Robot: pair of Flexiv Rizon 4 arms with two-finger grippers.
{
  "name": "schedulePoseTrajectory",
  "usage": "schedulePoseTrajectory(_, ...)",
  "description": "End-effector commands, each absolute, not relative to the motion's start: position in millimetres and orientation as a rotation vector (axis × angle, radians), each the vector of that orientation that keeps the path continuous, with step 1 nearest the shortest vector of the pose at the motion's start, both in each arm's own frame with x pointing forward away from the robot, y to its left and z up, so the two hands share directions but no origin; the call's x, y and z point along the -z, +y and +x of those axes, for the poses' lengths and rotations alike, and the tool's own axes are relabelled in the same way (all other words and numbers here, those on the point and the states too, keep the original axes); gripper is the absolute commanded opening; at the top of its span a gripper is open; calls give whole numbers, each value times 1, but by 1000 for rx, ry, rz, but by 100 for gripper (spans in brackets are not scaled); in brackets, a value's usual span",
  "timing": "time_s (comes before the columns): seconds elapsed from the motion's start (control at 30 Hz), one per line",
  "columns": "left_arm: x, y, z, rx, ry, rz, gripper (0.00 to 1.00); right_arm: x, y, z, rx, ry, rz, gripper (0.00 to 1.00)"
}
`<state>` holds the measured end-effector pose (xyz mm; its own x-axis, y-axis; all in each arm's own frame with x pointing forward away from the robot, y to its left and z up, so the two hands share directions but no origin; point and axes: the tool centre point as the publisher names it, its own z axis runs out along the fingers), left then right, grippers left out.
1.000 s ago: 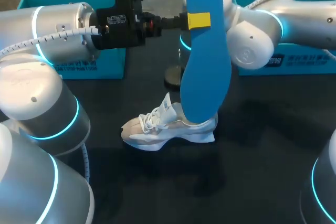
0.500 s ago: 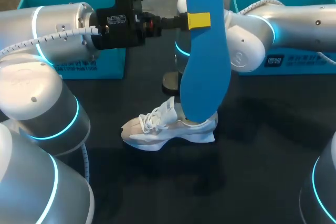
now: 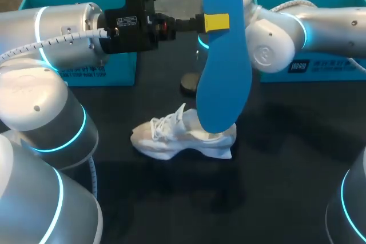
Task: Take the shoe out of the shoebox, open the shoe tongue, remove and reinsert the insole, then place the shoe into the shoebox
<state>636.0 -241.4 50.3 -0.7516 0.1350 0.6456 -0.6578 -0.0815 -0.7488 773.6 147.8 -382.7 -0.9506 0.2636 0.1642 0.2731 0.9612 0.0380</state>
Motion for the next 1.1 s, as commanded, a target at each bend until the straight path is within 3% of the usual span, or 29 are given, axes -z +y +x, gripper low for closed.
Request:
schedulePoseTrajectory(0.03,-49,-243,636,-1891,-1647,567,0,367,143,773,93,-2929,-487,0)
schedulePoseTrajectory(1.1,-49,-243,636,-1891,-1647,567,0,324,130,753,396,-2346,-1680,0)
